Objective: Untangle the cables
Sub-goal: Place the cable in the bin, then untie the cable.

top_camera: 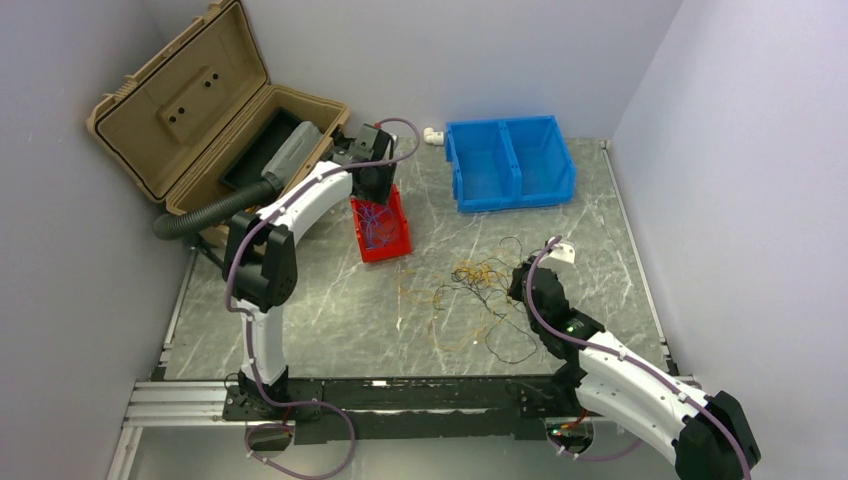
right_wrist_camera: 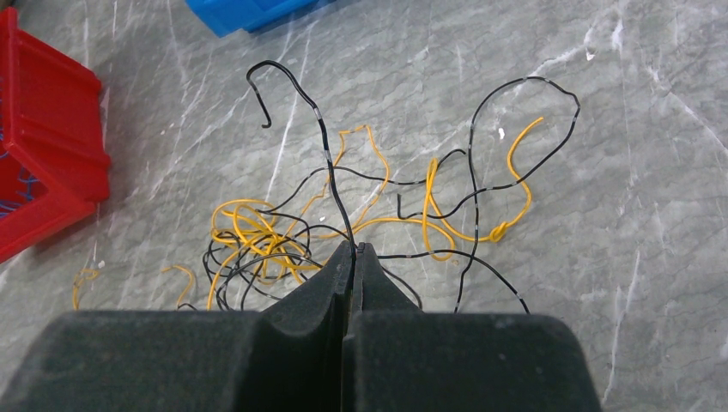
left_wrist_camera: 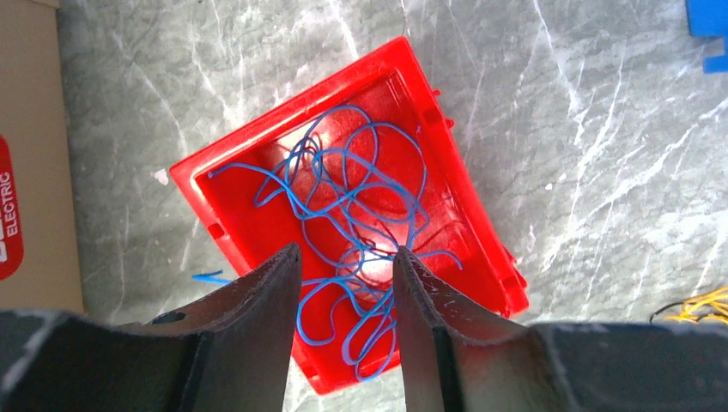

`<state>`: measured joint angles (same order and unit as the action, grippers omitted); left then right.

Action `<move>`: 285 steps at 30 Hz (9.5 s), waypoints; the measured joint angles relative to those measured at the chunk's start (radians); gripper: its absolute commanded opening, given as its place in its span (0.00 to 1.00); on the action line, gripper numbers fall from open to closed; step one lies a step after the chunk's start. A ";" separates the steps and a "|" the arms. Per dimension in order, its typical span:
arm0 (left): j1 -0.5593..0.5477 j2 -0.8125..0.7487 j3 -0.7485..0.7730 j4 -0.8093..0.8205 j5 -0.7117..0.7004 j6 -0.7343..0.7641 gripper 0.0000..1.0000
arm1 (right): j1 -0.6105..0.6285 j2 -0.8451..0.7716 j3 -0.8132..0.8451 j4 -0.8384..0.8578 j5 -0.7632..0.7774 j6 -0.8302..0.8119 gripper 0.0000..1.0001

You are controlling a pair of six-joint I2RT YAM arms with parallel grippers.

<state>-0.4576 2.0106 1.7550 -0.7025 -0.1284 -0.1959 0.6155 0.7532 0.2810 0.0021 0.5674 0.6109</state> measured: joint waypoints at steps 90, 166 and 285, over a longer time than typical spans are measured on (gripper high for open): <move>-0.230 -0.631 -0.631 0.369 0.283 -0.042 0.99 | 0.237 0.112 0.379 -0.192 -0.388 -0.251 0.80; -0.607 -0.099 -0.428 0.584 0.118 0.069 0.89 | -0.077 0.109 0.744 -0.541 0.034 -0.079 0.00; -0.158 -1.293 -0.829 0.185 -0.198 -0.175 0.00 | -0.280 0.155 0.228 -0.284 -0.042 0.171 0.00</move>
<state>-0.6155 0.7174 0.9264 -0.5175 -0.3260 -0.3710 0.3359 0.9081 0.5087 -0.2821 0.5251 0.7822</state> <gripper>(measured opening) 0.009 0.011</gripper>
